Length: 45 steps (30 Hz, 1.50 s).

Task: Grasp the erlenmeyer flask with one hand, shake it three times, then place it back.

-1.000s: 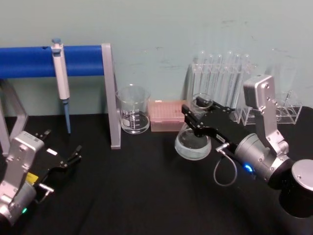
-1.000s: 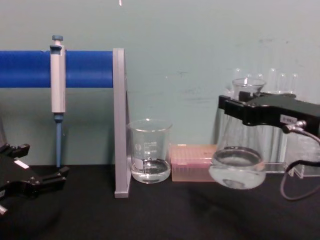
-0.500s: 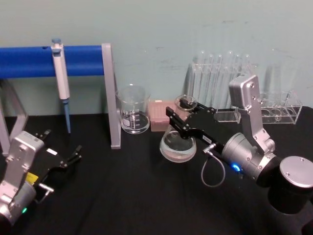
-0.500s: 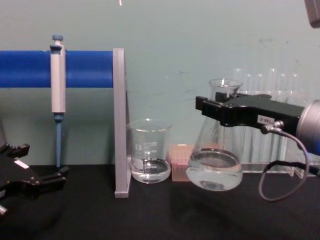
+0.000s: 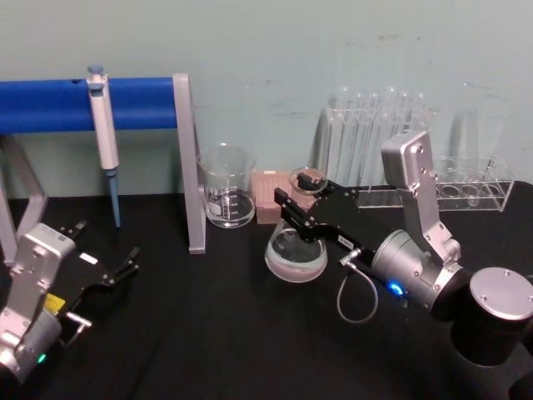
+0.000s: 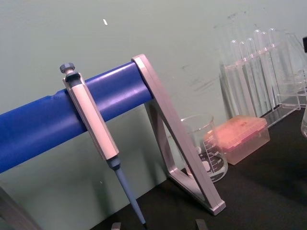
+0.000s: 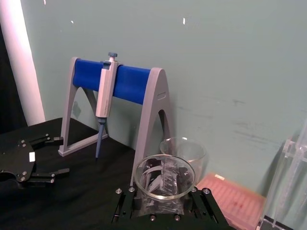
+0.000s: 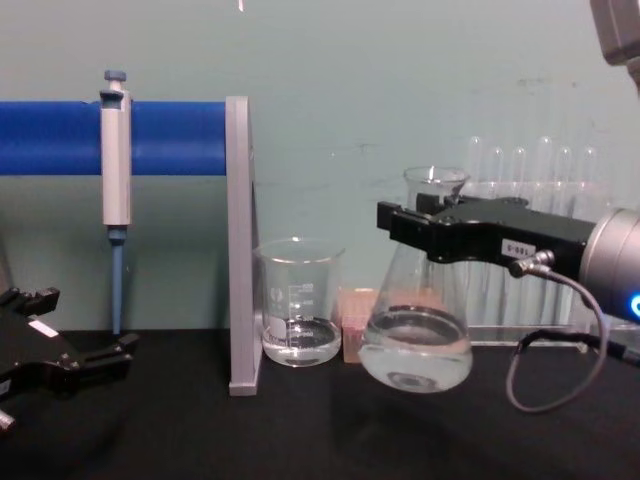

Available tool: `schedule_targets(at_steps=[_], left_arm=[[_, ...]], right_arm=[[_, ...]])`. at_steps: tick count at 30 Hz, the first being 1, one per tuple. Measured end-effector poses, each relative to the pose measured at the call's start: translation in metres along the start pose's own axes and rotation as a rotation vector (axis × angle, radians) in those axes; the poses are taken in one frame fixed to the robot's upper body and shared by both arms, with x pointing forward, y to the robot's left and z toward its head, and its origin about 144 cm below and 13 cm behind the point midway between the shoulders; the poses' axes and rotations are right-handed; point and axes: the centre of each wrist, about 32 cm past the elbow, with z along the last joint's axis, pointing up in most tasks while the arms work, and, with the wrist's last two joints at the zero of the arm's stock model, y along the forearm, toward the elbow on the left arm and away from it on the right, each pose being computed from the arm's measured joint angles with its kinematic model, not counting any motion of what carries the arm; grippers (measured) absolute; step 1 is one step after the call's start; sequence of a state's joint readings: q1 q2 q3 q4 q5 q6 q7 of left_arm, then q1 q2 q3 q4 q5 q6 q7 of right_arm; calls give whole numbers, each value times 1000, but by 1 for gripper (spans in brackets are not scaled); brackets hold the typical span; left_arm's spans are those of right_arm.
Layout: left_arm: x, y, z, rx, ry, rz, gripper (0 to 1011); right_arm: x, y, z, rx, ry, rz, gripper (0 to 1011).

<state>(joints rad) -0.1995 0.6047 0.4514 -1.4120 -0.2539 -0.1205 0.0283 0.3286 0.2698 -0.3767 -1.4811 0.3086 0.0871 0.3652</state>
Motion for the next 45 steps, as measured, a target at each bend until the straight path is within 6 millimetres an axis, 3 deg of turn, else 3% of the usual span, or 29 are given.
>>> schedule_targets(at_steps=[45], left_arm=[[0,0,0,0,0,0,1001]], right_arm=[[-4,-5,-36,-93,34,32,453]])
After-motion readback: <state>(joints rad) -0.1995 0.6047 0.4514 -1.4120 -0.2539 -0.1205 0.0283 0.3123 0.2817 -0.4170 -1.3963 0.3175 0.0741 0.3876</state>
